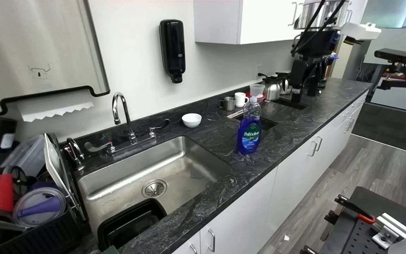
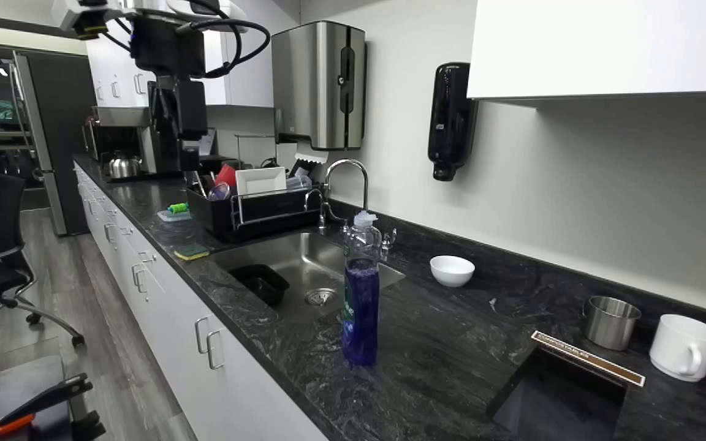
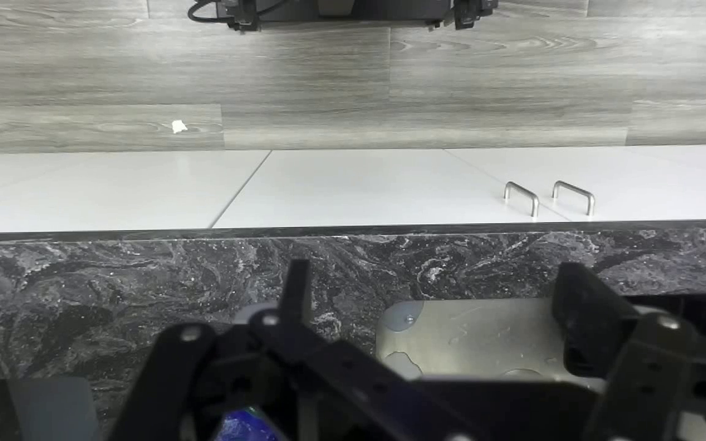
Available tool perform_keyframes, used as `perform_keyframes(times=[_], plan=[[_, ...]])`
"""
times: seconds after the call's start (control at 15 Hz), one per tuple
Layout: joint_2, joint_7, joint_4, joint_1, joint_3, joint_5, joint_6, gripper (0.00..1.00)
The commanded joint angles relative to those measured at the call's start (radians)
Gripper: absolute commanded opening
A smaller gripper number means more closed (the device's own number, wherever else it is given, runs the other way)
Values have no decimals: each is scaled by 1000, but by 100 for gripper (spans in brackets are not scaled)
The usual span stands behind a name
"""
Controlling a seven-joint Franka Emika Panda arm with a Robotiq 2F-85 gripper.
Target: Pour some of the soap in the sink
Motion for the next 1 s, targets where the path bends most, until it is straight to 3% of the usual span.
perform_keyframes(times=[0.0, 0.6, 0.93], plan=[[1, -4, 2, -8, 6, 4, -2, 100], [1, -4, 2, -8, 6, 4, -2, 100], [3, -82, -32, 7, -30, 31, 25, 100]])
